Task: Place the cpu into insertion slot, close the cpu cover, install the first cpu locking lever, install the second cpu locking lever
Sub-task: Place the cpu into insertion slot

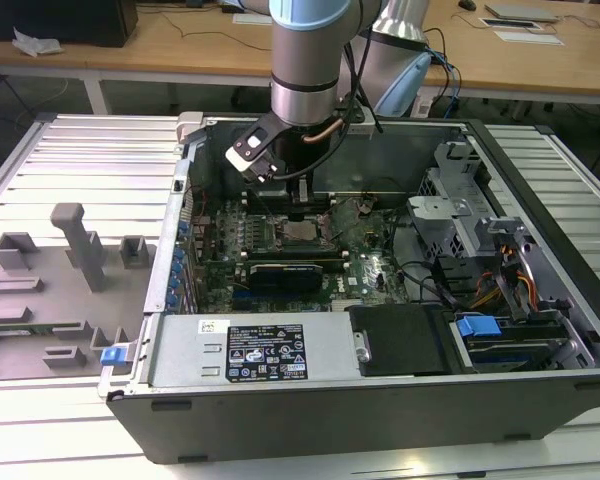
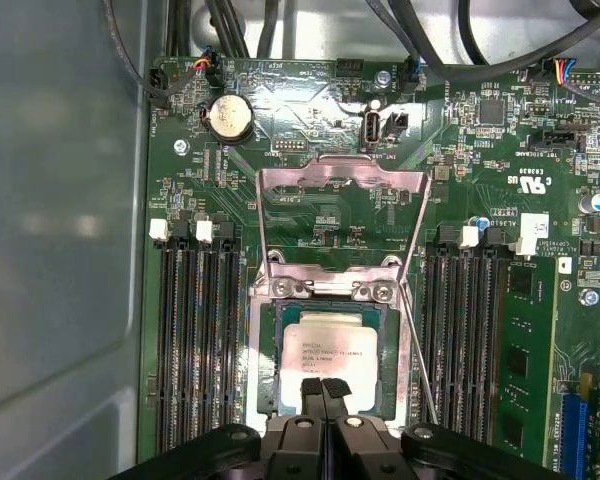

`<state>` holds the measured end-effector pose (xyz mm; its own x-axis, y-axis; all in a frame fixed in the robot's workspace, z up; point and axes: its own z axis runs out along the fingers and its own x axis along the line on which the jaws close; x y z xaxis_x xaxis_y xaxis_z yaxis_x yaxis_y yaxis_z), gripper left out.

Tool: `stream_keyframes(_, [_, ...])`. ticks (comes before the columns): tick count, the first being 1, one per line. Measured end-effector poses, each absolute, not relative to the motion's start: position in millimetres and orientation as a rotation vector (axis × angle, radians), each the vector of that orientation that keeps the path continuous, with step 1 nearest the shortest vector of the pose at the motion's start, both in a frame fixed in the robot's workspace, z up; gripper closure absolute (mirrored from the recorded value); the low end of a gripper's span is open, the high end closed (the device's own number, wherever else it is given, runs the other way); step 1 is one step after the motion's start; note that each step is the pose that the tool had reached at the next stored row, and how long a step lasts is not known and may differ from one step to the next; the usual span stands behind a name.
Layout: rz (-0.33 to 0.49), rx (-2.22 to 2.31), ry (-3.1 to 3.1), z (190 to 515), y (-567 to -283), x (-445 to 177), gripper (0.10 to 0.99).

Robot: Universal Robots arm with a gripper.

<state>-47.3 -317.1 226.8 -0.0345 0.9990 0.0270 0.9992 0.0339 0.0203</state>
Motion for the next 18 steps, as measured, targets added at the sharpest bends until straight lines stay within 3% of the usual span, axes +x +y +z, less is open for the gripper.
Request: stream_keyframes(18, [-0.052, -2.19, -2.245, 207.5, -319.2, -35.2, 0.98])
